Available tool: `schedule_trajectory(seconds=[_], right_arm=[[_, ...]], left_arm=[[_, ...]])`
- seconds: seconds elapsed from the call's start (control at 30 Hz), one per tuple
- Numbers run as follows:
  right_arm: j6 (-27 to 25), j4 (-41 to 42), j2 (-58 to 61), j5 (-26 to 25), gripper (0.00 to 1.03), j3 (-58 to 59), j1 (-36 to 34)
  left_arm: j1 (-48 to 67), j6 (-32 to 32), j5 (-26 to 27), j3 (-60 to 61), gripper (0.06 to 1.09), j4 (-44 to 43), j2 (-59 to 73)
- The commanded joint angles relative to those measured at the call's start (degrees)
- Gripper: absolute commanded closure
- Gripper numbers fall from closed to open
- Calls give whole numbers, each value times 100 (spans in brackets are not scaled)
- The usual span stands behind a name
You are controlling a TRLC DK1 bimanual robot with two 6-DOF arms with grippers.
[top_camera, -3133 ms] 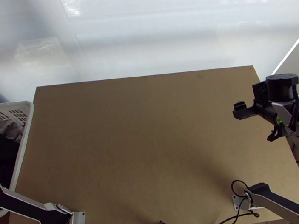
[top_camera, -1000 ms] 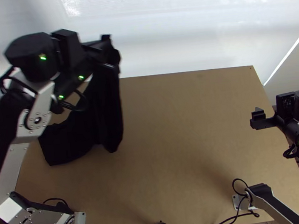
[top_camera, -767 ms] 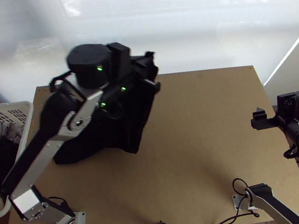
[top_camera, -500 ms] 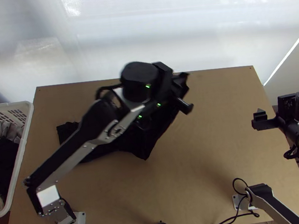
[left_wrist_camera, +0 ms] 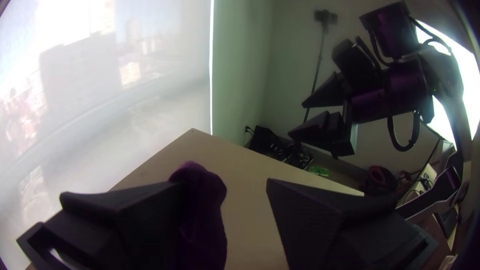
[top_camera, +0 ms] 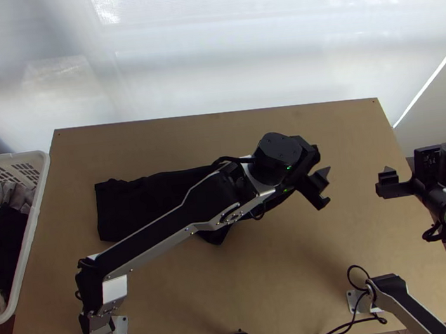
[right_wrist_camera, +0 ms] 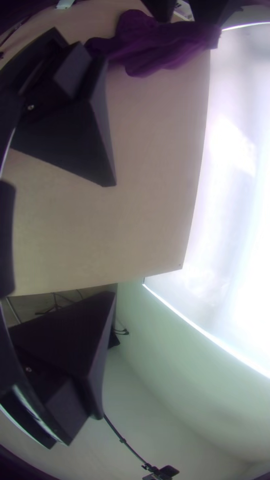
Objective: Fold the t-shirt
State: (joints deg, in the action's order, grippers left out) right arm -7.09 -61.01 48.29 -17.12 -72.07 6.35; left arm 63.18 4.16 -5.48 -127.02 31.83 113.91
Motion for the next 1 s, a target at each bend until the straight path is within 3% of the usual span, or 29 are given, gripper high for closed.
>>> schedule_trajectory(seconds=[0.0, 0.47, 0.57, 0.67, 0.97], right_arm=[[41, 125, -48, 7, 5, 141, 77], [32, 257, -118, 7, 5, 369, 279], [24, 248, -127, 7, 5, 405, 279], [24, 257, -110, 7, 5, 387, 279], [32, 257, -110, 16, 5, 352, 305]], left_arm=[[63, -302, -261, 55, 11, 359, -211], [2, -873, -437, 793, 11, 693, -1143], [213, -917, 3, 670, 11, 965, -958], [300, -856, 600, 195, 11, 2002, -501], [-183, -812, 512, 213, 11, 2362, -589]])
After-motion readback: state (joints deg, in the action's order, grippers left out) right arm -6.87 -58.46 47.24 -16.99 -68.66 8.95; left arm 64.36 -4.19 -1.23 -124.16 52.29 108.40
